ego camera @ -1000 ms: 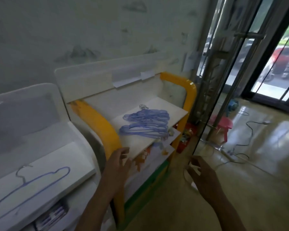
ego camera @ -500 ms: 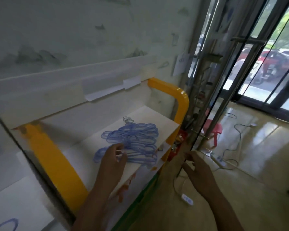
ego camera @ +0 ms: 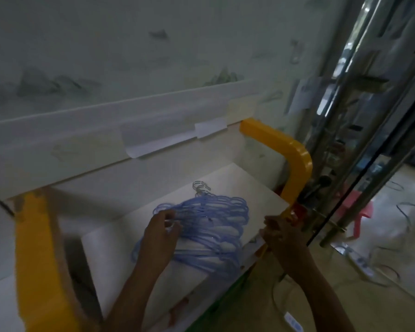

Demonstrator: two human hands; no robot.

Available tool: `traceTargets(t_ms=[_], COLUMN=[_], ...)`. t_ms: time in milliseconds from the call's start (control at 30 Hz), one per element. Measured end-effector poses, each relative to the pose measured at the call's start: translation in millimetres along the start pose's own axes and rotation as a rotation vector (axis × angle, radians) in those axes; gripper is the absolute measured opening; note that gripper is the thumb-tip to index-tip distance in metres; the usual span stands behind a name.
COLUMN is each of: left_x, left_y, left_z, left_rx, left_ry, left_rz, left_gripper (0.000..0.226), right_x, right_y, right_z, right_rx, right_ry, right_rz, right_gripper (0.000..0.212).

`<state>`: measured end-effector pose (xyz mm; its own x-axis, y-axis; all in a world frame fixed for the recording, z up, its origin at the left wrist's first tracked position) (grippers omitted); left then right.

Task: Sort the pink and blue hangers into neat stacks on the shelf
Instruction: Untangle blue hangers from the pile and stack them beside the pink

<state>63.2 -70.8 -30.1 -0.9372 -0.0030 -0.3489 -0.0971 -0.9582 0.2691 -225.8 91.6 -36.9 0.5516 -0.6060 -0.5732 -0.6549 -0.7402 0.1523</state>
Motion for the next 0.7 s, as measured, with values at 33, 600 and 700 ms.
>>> traceTargets(t_ms=[33, 600, 700], left_x=[2.7, 35.8, 37.9], left_y=[5.6, 48.9, 50.8], left_z=[-5.0, -63.1, -63.8], left_rx=[-0.018, -0.267, -0.308], left_ry=[0.014, 0.474, 0.514], left_rz=[0.031, 0.251, 0.301], left_gripper=[0.023, 0.023, 0.018], right_x=[4.9, 68.2, 73.3], right_y=[14.3, 147.4, 156.2], right_z=[1.2, 24.2, 30.2], right_rx=[-0.012, -0.139, -0.149], right_ry=[-0.013, 0.035, 0.036], right_rz=[-0.022, -0.293, -0.319], right_gripper=[0.036, 0.039, 0.039])
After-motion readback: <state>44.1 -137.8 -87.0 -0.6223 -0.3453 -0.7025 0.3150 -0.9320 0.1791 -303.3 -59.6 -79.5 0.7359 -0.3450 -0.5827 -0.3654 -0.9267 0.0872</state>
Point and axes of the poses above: each hand's wrist, its own y-axis towards the middle knuckle, its own x-axis out of the palm, z = x × y, the point moved 7 cm from there along y, towards the middle knuckle, and after that the axes turned 10 degrees about z, right-handed, at the moved point
